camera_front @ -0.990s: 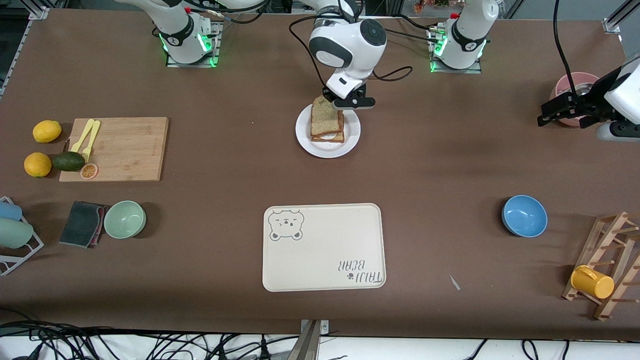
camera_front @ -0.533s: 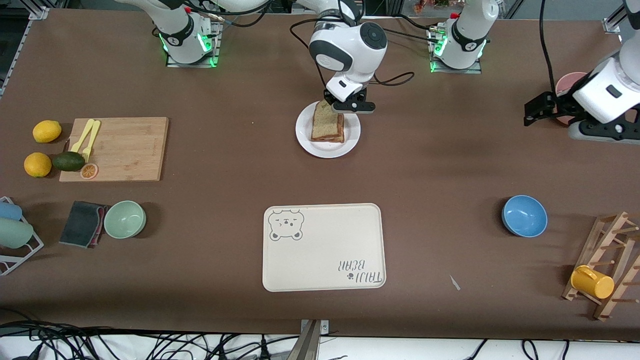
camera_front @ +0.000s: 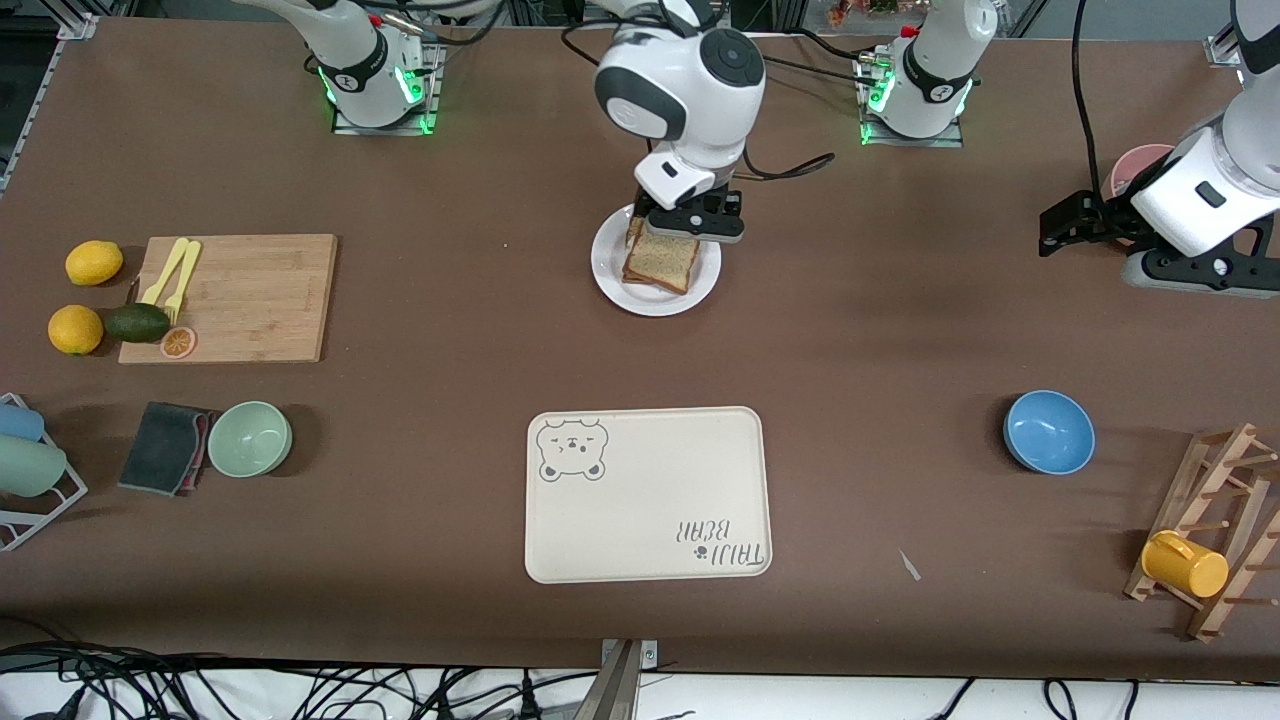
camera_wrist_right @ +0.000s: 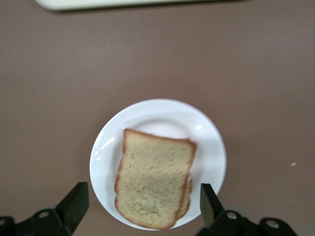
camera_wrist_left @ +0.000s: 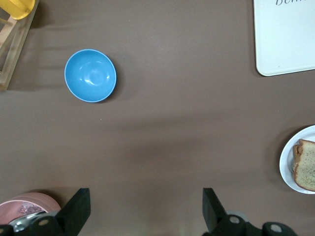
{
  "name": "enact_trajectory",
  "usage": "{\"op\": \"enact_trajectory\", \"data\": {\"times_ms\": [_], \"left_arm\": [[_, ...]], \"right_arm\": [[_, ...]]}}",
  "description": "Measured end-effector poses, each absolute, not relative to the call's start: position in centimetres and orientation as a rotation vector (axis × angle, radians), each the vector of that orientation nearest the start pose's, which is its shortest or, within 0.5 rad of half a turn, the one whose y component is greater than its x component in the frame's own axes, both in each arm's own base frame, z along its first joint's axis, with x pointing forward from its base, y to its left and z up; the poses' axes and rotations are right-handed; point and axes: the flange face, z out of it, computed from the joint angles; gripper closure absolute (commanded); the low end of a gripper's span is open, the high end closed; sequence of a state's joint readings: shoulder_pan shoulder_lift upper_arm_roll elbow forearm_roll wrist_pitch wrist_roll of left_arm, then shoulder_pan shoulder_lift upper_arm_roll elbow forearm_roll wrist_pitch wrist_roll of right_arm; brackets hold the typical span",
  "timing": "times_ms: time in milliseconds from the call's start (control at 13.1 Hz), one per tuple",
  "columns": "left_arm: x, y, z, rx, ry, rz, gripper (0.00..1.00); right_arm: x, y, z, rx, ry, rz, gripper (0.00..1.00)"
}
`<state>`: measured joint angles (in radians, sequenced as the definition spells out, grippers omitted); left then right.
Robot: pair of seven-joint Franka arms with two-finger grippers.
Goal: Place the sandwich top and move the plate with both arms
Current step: 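Lower the bread onto the egg slice and open the right gripper, then withdraw the right gripper to rest while the left gripper reaches the plate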
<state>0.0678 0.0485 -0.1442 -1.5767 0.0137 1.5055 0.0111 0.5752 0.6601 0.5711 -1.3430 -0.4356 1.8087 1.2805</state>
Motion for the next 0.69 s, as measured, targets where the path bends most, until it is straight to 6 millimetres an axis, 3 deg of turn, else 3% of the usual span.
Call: {"op": "enact_trajectory", "data": {"times_ms": [228,381,685], "left_arm": [[55.9,-3.9,58.9,-3.122,0.138,0.187,0.0],[56.3,-4.0,58.1,-3.122,0.141,0.211,0.0],[57.0,-5.0,55.7,-3.118,0.178,0.293,0.0]], "right_arm": [[43.7,54.2,42.8,-3.226,0.327,-0.037,0.0],[47.5,49.7,45.8,-3.181,0.422,0.021,0.0],[52.9,41.0,48.2,-3.232,0.334,0.075,0.0]]}}
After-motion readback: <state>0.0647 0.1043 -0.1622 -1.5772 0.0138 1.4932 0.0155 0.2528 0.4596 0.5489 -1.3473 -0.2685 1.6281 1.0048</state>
